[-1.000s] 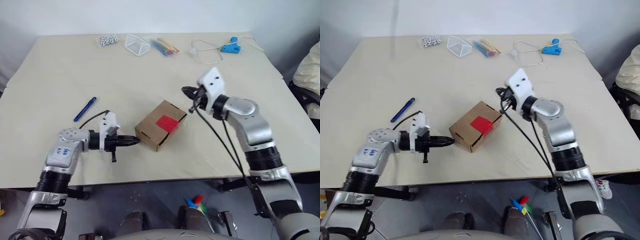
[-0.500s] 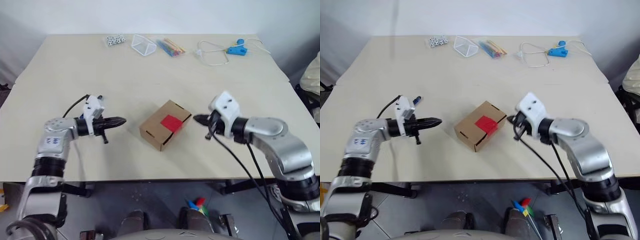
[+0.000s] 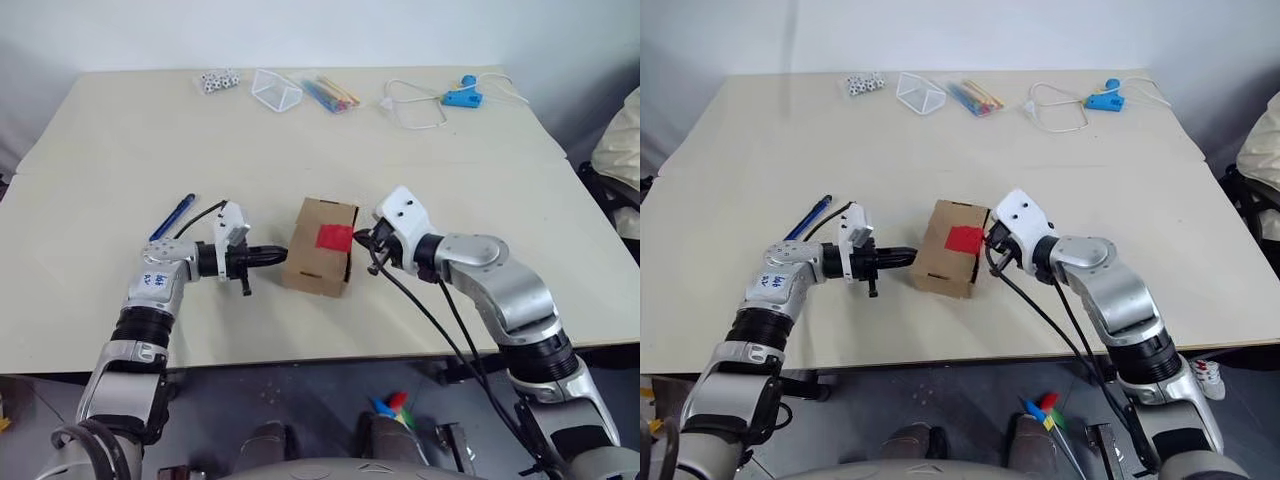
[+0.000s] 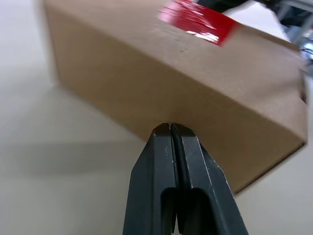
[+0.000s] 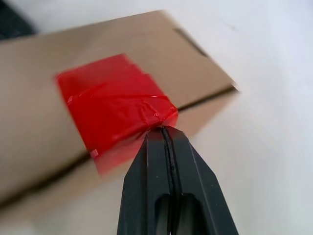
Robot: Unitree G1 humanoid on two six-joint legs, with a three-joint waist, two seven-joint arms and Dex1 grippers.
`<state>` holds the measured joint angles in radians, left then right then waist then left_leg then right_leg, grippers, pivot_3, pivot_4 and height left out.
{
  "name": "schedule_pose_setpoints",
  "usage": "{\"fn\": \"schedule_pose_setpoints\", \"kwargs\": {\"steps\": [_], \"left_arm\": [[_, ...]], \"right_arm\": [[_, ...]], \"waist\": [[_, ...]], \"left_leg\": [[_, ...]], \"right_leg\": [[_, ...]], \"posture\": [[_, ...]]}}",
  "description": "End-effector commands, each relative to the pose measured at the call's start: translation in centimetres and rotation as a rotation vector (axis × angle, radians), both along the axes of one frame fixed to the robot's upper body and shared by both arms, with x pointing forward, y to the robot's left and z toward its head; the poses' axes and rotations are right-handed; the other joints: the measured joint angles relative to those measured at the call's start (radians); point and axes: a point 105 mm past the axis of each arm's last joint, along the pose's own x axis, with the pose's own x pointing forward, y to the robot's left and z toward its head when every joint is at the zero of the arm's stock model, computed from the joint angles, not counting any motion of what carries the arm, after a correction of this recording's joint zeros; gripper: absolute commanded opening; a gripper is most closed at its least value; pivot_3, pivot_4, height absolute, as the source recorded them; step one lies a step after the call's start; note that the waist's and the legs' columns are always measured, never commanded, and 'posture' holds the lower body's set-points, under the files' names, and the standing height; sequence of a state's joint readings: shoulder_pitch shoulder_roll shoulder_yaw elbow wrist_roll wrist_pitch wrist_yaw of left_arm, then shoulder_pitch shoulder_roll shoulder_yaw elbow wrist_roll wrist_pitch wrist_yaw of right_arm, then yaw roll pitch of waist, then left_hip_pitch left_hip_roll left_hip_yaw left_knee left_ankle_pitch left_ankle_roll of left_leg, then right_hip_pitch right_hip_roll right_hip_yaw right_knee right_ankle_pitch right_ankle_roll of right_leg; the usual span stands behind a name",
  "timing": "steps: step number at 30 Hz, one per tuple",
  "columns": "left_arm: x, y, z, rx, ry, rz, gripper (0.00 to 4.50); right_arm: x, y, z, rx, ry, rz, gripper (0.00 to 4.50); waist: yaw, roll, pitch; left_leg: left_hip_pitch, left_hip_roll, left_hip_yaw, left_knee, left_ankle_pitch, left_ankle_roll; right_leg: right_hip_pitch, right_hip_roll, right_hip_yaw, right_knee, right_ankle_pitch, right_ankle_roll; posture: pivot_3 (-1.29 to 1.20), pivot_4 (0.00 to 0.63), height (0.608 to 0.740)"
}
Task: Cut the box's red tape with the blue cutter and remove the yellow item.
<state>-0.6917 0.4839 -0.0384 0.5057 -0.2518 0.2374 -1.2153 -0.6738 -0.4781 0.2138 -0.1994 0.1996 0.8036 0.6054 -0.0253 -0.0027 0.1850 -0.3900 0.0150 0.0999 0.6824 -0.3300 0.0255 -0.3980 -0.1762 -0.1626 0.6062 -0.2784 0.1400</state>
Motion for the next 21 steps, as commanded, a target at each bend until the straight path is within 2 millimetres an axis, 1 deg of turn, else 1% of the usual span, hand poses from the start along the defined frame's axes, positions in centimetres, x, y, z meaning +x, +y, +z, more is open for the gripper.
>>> {"fn": "schedule_pose_setpoints", "kwargs": {"steps": [1,7,13,21], "left_arm": [[-1.2,-1.9,1.0,-0.019,-0.011,-0.094,0.05],[-2.6,-3.5,1.0,-0.017,0.016,-0.148,0.05],[-3.1,-5.0,1.2,-0.026,0.011,-0.178,0.05],[-3.5,-6.4,1.2,-0.054,0.006,-0.217,0.05]], "right_arm": [[0.1,1.1,1.0,0.002,-0.054,0.064,0.0],[0.9,1.2,1.3,-0.005,-0.075,0.078,0.0],[1.2,1.1,0.9,-0.037,-0.076,0.106,0.0],[0.3,0.3,0.5,-0.078,-0.061,0.148,0.0]], "waist": [[0.0,0.0,0.0],[-0.001,0.0,0.0],[-0.001,0.0,0.0],[0.0,0.0,0.0]], "left_leg": [[0.0,0.0,0.0,0.0,0.0,0.0],[0.0,0.0,0.0,0.0,0.0,0.0],[0.0,0.0,0.0,0.0,0.0,0.0],[0.0,0.0,0.0,0.0,0.0,0.0]], "right_leg": [[0.0,0.0,0.0,0.0,0.0,0.0],[0.0,0.0,0.0,0.0,0.0,0.0],[0.0,0.0,0.0,0.0,0.0,0.0],[0.0,0.0,0.0,0.0,0.0,0.0]], "posture": [[0.0,0.15,0.74],[0.0,0.15,0.74],[0.0,0.15,0.74],[0.0,0.15,0.74]]}}
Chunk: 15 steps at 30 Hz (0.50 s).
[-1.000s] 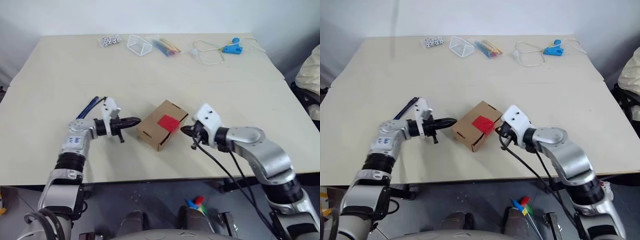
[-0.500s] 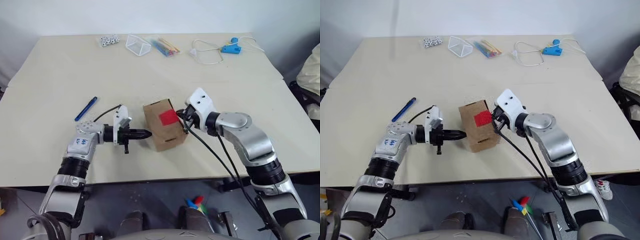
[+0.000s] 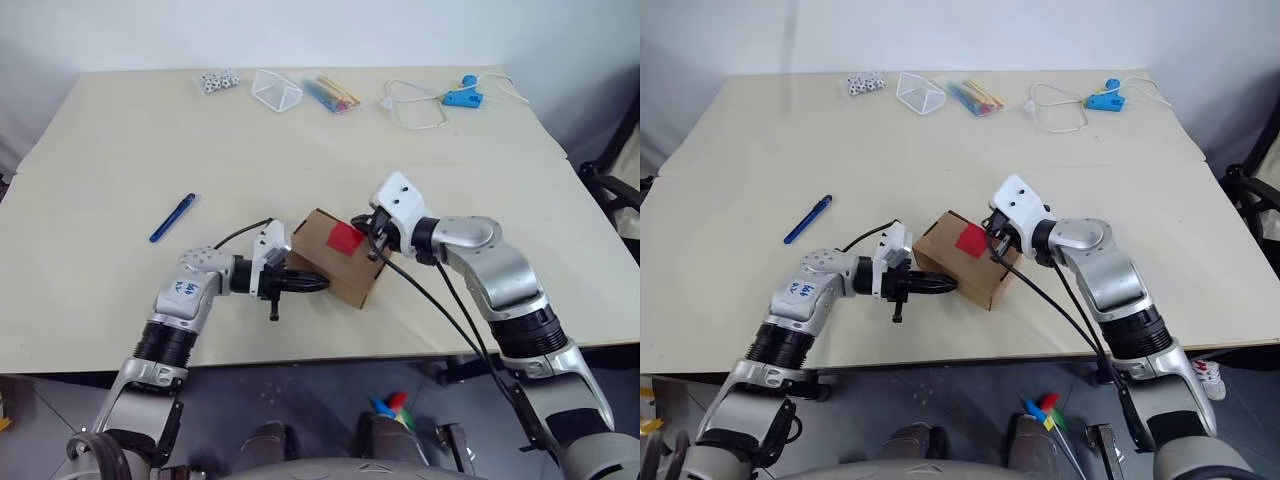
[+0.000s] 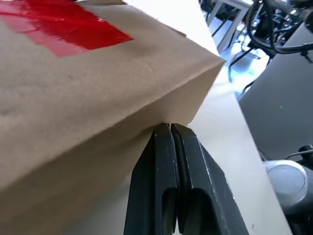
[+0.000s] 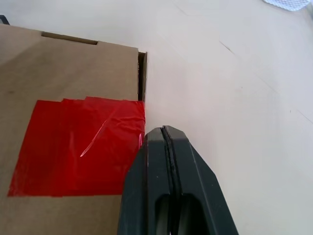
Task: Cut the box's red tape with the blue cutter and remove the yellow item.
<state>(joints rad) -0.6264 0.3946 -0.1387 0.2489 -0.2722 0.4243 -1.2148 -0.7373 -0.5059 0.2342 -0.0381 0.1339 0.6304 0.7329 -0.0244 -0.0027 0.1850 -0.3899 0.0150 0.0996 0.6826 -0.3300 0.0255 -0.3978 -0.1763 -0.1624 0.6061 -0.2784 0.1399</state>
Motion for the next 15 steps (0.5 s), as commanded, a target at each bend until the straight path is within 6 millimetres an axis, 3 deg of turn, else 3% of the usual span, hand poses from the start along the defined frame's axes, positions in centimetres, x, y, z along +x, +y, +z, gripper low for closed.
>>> {"fn": "schedule_pose_setpoints", "kwargs": {"steps": [1,15], "left_arm": [[-0.2,-0.9,1.5,-0.048,-0.059,-0.031,0.05],[0.3,-2.5,1.6,-0.084,-0.064,-0.049,0.05]], "right_arm": [[-1.1,0.7,0.2,-0.012,-0.012,0.07,0.0],[-1.2,-1.7,0.0,-0.059,-0.011,0.006,0.0]], "waist": [[-0.001,0.0,0.0],[0.017,0.0,0.0]], "left_leg": [[0.0,0.0,0.0,0.0,0.0,0.0],[0.0,0.0,0.0,0.001,0.0,0.0]], "right_leg": [[0.0,0.0,0.0,0.0,0.0,0.0],[0.0,0.0,0.0,0.0,0.0,0.0]], "posture": [[0.0,0.15,0.74],[0.0,0.15,0.74]]}}
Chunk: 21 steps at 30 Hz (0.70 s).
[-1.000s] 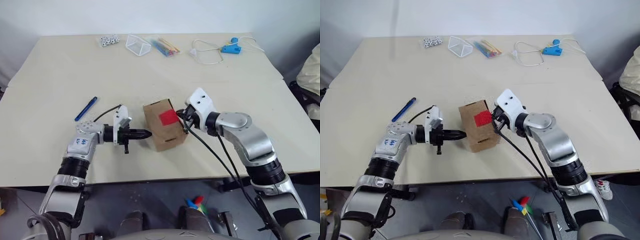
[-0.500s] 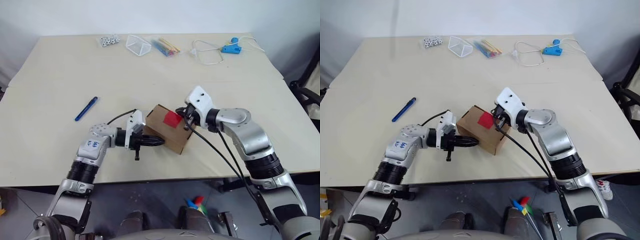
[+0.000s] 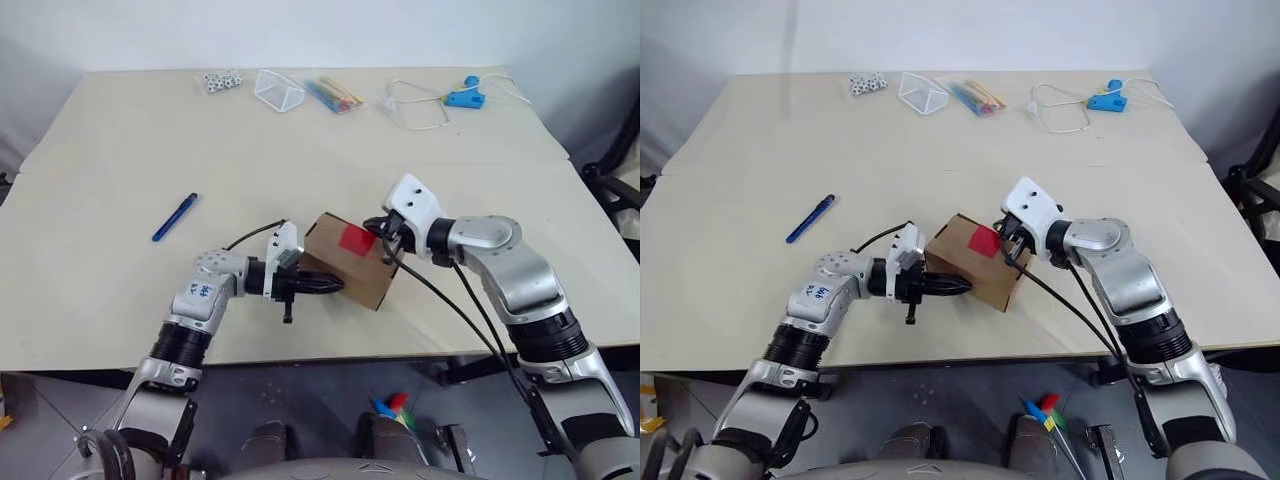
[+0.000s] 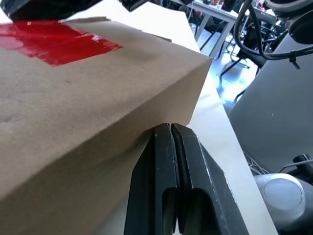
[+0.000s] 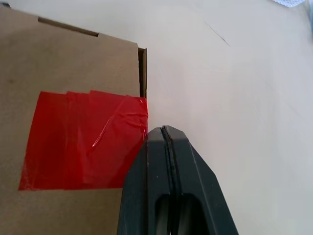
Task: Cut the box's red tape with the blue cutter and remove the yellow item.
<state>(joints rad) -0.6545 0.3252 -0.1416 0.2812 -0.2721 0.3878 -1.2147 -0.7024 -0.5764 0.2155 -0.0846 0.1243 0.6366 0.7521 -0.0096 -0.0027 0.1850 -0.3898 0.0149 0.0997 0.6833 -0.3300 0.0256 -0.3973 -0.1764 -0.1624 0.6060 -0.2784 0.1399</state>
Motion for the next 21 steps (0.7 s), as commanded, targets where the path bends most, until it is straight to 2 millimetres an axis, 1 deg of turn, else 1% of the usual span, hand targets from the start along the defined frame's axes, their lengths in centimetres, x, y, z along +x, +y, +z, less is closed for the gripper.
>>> {"fn": "schedule_pose_setpoints", "kwargs": {"steps": [1,4,9,13,19,21], "left_arm": [[0.2,-0.5,1.0,-0.027,-0.041,-0.005,0.05],[0.3,-0.1,0.9,-0.021,-0.04,0.006,0.05],[0.6,1.2,1.4,-0.024,-0.038,0.047,0.05],[0.6,2.8,1.9,-0.034,-0.033,0.102,0.05],[0.6,4.6,2.5,-0.052,-0.034,0.207,0.05],[0.5,5.2,3.2,-0.081,-0.033,0.244,0.05]], "right_arm": [[-0.9,0.1,0.1,-0.007,0.001,0.031,0.0],[-1.1,-0.5,0.7,0.001,-0.011,0.015,0.0],[-1.7,-1.8,2.5,0.025,-0.035,-0.009,0.0],[-2.3,-3.9,4.7,0.061,-0.06,-0.059,0.0],[-3.7,-6.6,6.6,0.131,-0.064,-0.116,0.0],[-4.2,-7.1,7.0,0.168,-0.065,-0.111,0.0]], "waist": [[0.004,0.0,0.0],[0.006,0.0,0.0],[0.007,0.0,0.0],[0.008,0.0,0.0],[0.01,0.0,0.0],[0.01,0.0,0.0]], "left_leg": [[0.0,0.0,0.0,0.0,0.0,0.0],[0.0,0.0,0.0,0.001,0.0,0.0],[0.0,0.0,0.0,0.001,0.0,0.0],[0.0,0.0,-0.003,0.001,0.0,0.0],[0.0,0.0,-0.004,0.001,0.0,0.0],[0.0,0.0,-0.005,0.001,0.0,0.0]], "right_leg": [[0.0,0.0,0.0,0.0,0.0,0.0],[0.0,0.0,0.0,0.0,0.0,0.0],[0.0,0.0,0.0,0.0,0.0,0.0],[0.0,0.0,0.0,0.0,0.0,0.0],[0.0,0.0,0.0,0.0,0.0,0.0],[0.0,0.0,0.001,-0.001,0.0,0.0]], "posture": [[0.0,0.15,0.74],[0.0,0.15,0.74],[0.0,0.15,0.74],[0.0,0.15,0.74],[0.0,0.15,0.74],[0.0,0.15,0.74]]}}
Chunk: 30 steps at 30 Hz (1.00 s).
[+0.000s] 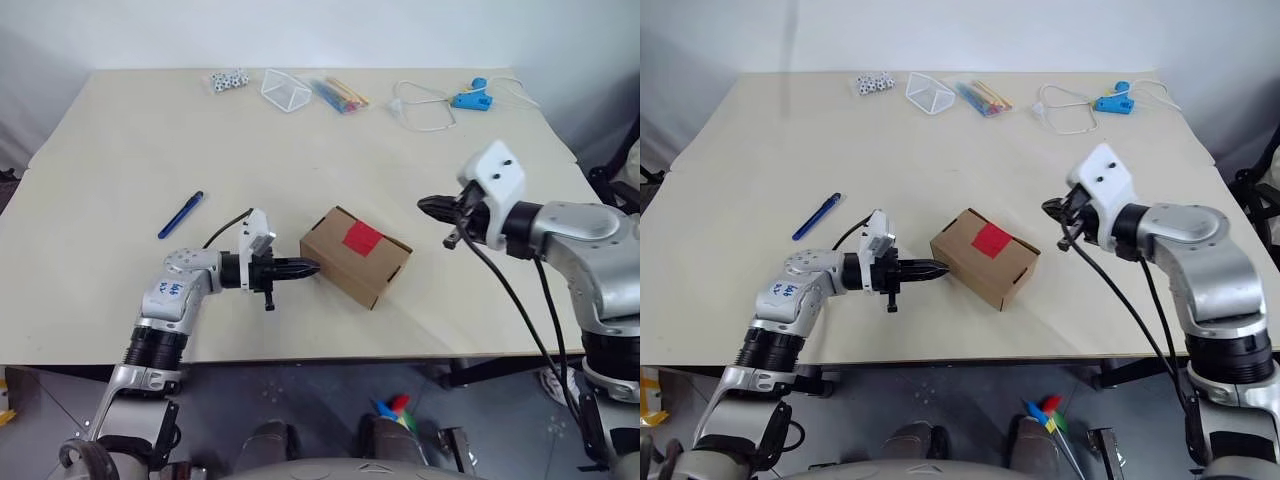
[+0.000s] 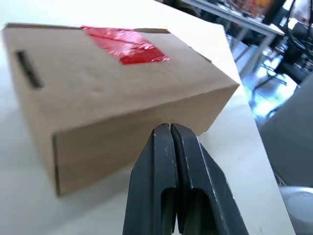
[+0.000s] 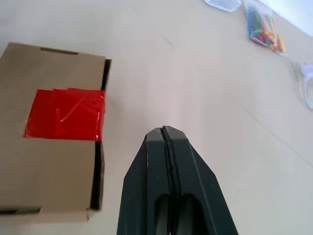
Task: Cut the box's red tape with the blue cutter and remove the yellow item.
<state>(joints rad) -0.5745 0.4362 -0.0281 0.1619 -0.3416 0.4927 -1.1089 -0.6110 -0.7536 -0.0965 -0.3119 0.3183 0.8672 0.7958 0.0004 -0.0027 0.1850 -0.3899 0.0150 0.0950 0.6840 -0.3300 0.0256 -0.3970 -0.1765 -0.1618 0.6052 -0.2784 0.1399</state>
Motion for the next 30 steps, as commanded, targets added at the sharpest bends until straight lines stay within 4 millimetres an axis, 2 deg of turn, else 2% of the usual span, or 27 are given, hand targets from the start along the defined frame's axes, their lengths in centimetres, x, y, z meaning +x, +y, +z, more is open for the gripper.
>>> {"fn": "schedule_pose_setpoints", "kwargs": {"steps": [1,5,6,7,8,11,12,16,20,22,26,30], "left_arm": [[-0.2,1.0,2.7,-0.068,-0.06,0.056,0.05],[0.7,3.2,4.3,-0.101,-0.073,0.192,0.05],[1.4,4.2,4.9,-0.106,-0.098,0.256,0.01],[2.1,5.5,5.3,-0.096,-0.115,0.342,0.21],[2.6,6.8,5.0,-0.045,-0.066,0.409,0.41],[3.1,9.4,5.2,-0.007,-0.053,0.526,1.15],[3.3,10.1,5.5,-0.014,-0.058,0.56,1.52],[3.3,13.4,6.0,0.016,-0.064,0.701,2.62],[3.3,16.4,6.4,0.051,-0.092,0.797,3.89],[3.5,18.5,7.0,0.069,-0.129,0.863,4.48],[3.7,21.1,6.8,0.123,-0.131,0.908,4.48],[4.3,23.1,5.4,0.173,-0.076,0.901,4.48]], "right_arm": [[-1.3,-0.9,2.2,0.061,-0.066,0.016,0.0],[-2.0,-1.9,1.9,0.101,-0.046,0.043,0.0],[-2.8,-2.0,1.3,0.107,0.007,0.091,0.17],[-4.0,-1.9,0.7,0.106,0.048,0.162,0.36],[-4.6,-2.0,0.4,0.115,0.069,0.204,0.56],[-4.4,-2.9,0.9,0.17,0.041,0.209,1.47],[-4.4,-3.0,0.9,0.17,0.038,0.218,1.91],[-4.9,-3.3,0.0,0.136,0.062,0.272,3.09],[-4.9,-3.2,0.0,0.14,0.052,0.29,4.5],[-4.7,-3.0,0.0,0.14,0.047,0.296,4.5],[-4.6,-2.6,-0.1,0.14,0.041,0.306,4.5],[-4.4,-1.7,-0.1,0.132,0.029,0.329,4.5]], "waist": [[0.0,0.0,0.0],[0.0,0.0,0.0],[0.0,0.0,0.0],[0.004,0.0,0.0],[0.006,-0.001,0.0],[0.0,-0.001,0.001],[0.0,-0.001,0.001],[0.0,-0.001,0.001],[0.0,-0.002,0.001],[0.001,-0.002,0.001],[0.0,-0.002,0.001],[0.003,-0.002,0.001]], "left_leg": [[0.0,0.0,0.0,0.0,0.0,0.0],[0.001,0.0,-0.001,0.0,0.0,0.0],[0.001,0.0,-0.001,0.0,0.0,0.0],[0.001,0.0,-0.001,0.0,0.0,0.0],[0.0,0.0,-0.001,0.0,0.0,0.0],[0.001,0.0,-0.001,0.0,0.0,0.0],[0.002,0.0,-0.001,0.0,0.0,0.001],[0.003,0.0,-0.001,0.0,0.0,0.0],[0.003,0.0,-0.001,-0.001,0.0,0.0],[0.003,0.0,-0.001,-0.001,0.0,0.0],[0.003,0.0,0.0,-0.001,0.0,0.0],[0.002,0.0,0.003,-0.001,0.0,0.0]], "right_leg": [[0.0,0.0,0.0,0.0,0.0,0.0],[0.001,0.0,0.0,0.0,0.0,0.0],[0.001,0.0,0.001,0.0,0.0,0.0],[0.001,0.0,0.0,0.0,0.0,0.0],[0.001,0.0,0.0,-0.001,0.0,0.0],[0.001,0.0,0.001,-0.001,0.0,0.0],[0.001,0.0,0.002,-0.001,0.0,0.0],[0.002,0.0,0.002,-0.001,0.0,0.0],[0.002,0.0,0.002,-0.001,0.0,0.0],[0.002,0.0,0.002,-0.001,0.0,0.0],[0.002,0.0,0.002,-0.001,0.0,0.0],[0.002,0.0,0.001,-0.001,0.0,0.0]], "posture": [[0.0,0.15,0.74],[0.0,0.15,0.74],[0.0,0.15,0.74],[0.0,0.15,0.74],[0.0,0.15,0.74],[0.0,0.15,0.74],[0.0,0.15,0.74],[0.0,0.15,0.74],[0.0,0.15,0.74],[0.0,0.15,0.74],[0.0,0.15,0.74],[0.0,0.15,0.74]]}}
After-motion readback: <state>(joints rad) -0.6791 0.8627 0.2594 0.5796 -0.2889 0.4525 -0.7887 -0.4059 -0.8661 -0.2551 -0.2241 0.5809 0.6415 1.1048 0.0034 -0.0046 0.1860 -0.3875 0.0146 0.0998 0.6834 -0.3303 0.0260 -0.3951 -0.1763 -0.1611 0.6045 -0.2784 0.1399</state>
